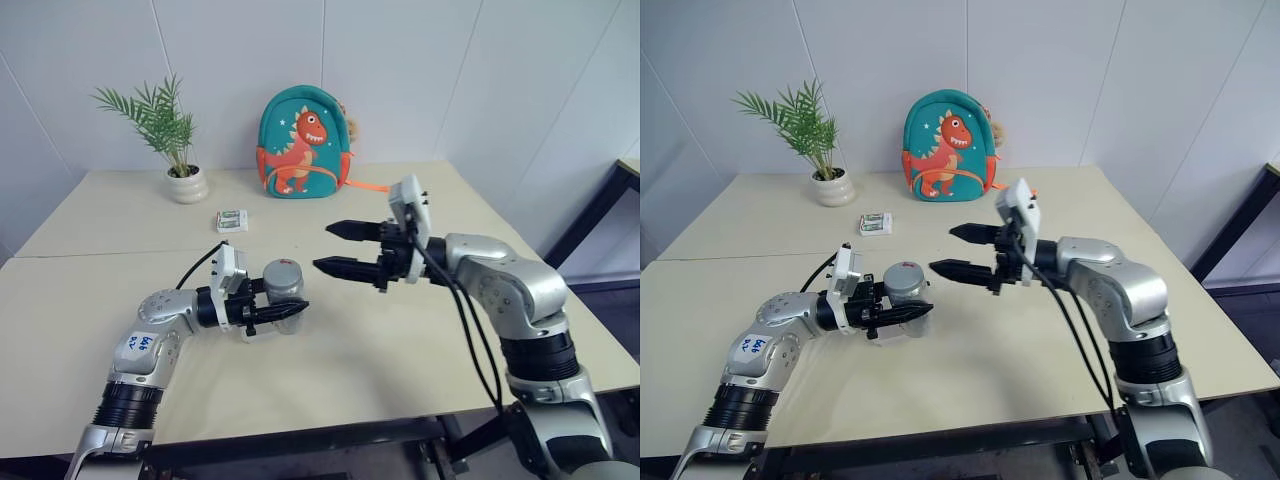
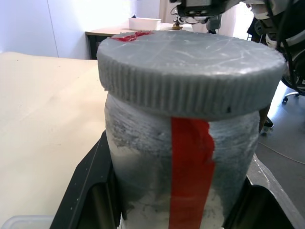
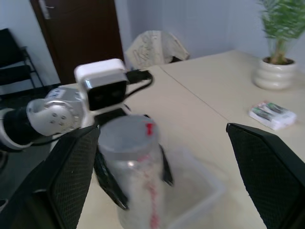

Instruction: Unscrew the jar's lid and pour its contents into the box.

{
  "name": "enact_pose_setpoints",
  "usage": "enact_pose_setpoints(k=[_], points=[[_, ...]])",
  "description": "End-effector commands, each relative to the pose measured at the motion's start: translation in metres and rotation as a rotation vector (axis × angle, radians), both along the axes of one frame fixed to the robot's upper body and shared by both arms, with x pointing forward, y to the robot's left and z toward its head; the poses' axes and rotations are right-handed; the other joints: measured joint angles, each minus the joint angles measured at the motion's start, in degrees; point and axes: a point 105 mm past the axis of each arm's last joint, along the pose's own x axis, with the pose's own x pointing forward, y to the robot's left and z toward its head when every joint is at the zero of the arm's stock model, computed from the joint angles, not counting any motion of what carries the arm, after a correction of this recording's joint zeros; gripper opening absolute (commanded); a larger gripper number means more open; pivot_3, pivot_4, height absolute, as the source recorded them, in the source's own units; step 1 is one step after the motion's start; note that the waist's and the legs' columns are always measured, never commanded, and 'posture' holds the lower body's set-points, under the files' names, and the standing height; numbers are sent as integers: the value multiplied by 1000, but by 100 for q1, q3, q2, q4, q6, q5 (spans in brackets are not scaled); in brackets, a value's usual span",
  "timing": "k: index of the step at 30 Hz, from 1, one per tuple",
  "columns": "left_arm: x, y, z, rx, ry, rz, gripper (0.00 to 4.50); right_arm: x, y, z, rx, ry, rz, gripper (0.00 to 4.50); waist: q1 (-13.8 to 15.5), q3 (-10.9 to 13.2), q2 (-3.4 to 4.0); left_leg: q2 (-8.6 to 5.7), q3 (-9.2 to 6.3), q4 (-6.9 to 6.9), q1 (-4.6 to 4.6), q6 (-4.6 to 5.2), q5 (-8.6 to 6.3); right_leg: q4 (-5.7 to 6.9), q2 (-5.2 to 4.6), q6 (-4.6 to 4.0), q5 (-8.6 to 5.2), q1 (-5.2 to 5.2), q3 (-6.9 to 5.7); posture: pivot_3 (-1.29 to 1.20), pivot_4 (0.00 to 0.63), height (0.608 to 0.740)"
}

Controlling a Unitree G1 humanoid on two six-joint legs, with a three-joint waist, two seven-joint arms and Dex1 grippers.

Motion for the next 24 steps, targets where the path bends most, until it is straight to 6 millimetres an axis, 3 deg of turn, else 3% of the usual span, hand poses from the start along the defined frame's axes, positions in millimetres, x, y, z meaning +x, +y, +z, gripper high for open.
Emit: enact_pose_setpoints(k=[1,13,24], points=[[-5,-2,11,-11,-50,-24,2023,-11,17,7,-5,-48,26,4464,11,0,0,0,0,1,0,0,0,-1,0,0,0,1,0,0,150,740],[-5,-5,11,-15,-47,-32,2023,4,40,-5,-91,-93,-50,4464,14,0,0,0,0,4,-2,0,0,-1,-1,0,0,0,-1,0,150,740],[-4,-5,11,-18,-51,-29,2023,16,25,-5,-112,-105,-104,4464,15,0,0,0,0,5,-2,0,0,-2,-1,0,0,1,-1,0,150,740]])
